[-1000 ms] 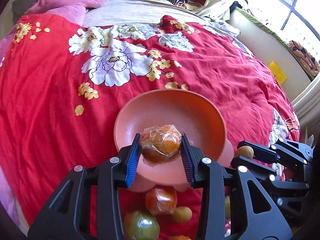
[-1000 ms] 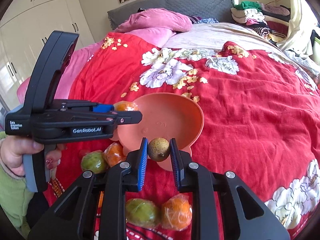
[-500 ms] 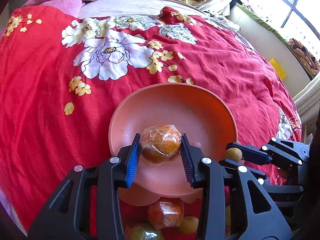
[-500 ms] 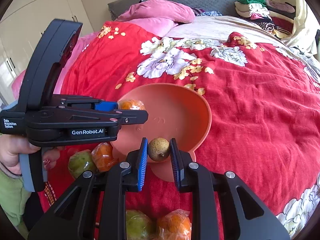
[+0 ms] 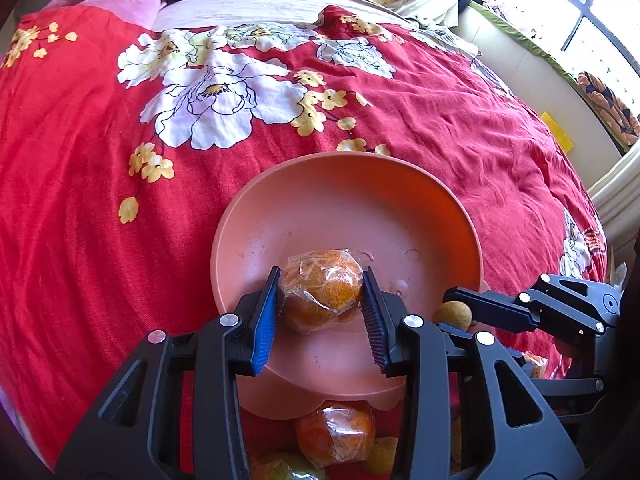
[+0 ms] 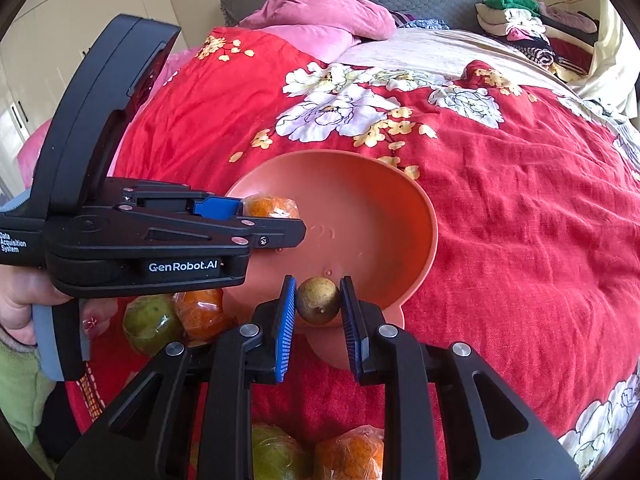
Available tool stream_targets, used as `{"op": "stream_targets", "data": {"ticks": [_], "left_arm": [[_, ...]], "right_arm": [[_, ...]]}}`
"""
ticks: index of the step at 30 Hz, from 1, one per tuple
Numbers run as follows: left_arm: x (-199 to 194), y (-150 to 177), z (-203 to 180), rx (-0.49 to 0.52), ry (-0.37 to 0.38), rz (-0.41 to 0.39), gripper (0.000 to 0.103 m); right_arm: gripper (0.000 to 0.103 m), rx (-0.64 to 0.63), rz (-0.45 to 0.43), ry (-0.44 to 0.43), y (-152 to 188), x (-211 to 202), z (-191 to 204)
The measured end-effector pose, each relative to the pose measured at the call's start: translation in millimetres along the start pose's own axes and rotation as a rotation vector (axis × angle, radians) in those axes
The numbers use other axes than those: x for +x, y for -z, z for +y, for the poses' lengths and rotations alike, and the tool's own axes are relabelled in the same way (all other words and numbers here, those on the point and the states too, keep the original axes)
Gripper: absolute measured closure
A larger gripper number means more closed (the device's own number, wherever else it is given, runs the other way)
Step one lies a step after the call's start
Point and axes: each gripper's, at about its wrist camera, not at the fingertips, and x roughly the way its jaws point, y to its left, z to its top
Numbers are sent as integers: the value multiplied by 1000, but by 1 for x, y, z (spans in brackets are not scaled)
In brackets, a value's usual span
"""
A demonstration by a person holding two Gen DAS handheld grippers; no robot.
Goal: Organize fruits
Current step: 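Open the left tool to drop the mandarin while the right tool drops its fruit into the bowl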
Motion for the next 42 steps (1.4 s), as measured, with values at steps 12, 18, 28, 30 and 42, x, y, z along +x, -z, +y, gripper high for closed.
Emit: {"op": "stream_targets", "data": {"ticks": [12,18,28,30,42], "left_arm": [[0,1,1,-4,2,-3,72],[-1,1,-1,7,-7,-4,72],[-11,0,-6,16,-16,-25,66],[-14,0,-8,17,-15,-28,65],[-39,6,-13,7,-34,-68,47]], "right_arm": [[76,-15,-18,13,3,-8,4],[68,-9,-32,7,7,-18,6],[63,7,-52,15,12,-33,6],[60,9,-60,12,12,-36,6],[47,32,-95,29,15,-56,3]]}}
